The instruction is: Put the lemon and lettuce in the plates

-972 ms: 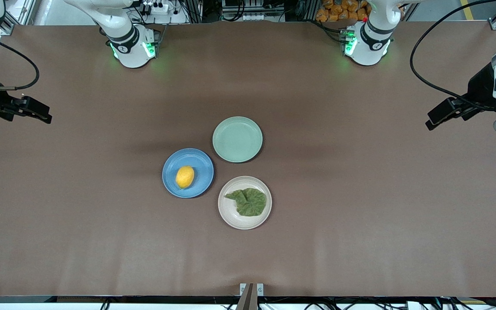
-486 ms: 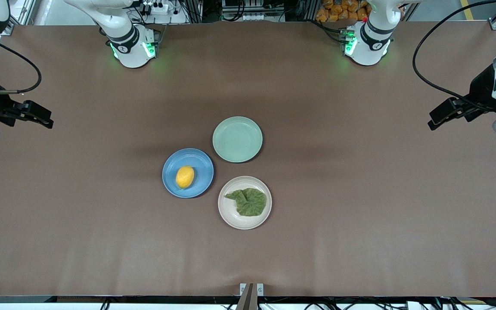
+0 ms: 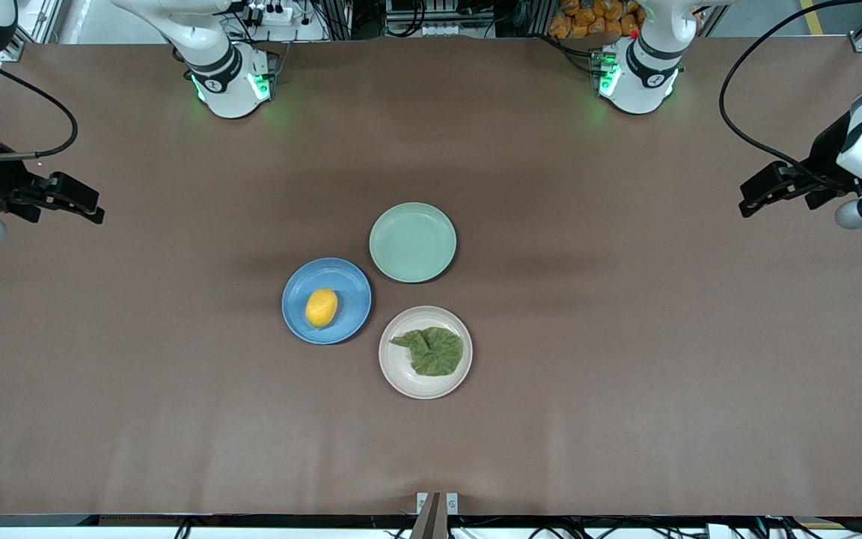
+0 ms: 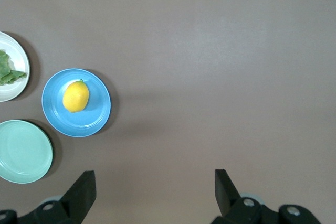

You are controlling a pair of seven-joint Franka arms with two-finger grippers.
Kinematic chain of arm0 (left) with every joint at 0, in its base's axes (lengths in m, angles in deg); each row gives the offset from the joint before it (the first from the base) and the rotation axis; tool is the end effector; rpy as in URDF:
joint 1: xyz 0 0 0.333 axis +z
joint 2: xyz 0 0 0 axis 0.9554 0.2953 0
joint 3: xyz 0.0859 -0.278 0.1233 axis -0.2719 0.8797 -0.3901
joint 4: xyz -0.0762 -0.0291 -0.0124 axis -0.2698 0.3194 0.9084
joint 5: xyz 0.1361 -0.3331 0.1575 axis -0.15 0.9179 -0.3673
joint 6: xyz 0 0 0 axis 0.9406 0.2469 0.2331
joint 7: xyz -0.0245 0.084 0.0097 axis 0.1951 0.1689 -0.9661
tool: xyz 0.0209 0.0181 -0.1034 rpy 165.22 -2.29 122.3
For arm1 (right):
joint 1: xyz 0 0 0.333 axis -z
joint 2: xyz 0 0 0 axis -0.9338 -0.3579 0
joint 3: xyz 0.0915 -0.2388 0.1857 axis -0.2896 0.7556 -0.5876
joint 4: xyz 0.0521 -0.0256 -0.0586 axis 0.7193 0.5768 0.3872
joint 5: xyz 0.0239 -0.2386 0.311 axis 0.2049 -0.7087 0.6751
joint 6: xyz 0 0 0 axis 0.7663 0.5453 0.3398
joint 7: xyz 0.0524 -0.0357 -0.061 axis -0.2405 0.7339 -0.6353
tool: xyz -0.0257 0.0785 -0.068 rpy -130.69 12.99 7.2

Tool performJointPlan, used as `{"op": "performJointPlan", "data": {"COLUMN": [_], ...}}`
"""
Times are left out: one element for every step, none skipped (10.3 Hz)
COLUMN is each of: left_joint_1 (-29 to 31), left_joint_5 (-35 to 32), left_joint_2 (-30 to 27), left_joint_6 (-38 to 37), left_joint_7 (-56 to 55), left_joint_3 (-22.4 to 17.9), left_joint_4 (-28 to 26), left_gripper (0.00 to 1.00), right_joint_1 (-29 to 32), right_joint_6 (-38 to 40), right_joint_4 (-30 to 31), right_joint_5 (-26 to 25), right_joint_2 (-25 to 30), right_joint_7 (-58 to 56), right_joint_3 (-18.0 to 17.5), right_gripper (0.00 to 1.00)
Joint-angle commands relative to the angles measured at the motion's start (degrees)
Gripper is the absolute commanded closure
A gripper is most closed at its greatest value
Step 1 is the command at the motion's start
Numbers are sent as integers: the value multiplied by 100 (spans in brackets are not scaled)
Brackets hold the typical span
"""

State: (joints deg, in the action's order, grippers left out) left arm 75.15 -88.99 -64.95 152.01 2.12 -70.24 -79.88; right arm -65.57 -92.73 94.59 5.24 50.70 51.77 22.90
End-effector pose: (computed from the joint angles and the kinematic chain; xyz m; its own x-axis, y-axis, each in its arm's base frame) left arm 0.5625 -0.0752 0.6276 0.9935 0.1111 0.0263 0.1113 -0.9938 -0.0064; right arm 0.5706 0.0223 0.6150 0.9988 -0.0446 -0.0203 -0.0451 -0.9987 -0.0218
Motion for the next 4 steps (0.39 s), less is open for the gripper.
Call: {"op": "performJointPlan", "data": {"left_joint_1": [5,31,40,40], "left_joint_5": [-241,-233,-233,-233], "left_joint_2": [-7,-7,-16,-16], "left_joint_6": [-135,-135,-135,-135], "left_joint_7": [174,183,174,174], "left_joint_3": [72,72,72,72], "left_joint_4": [22,30,74,83], "left_gripper": [0,0,0,0], "right_joint_1": [-12,-3,5,14], "right_joint_6": [75,93,180,338], "right_joint_4": [-89,-98,-150,-246], "right_joint_5": [40,32,32,32], "right_joint_2": [-3,-3,-3,-38], "right_joint_7": [-14,-31,-40,-40], "right_joint_3": [24,33,42,59], "right_gripper": [0,0,0,0]}}
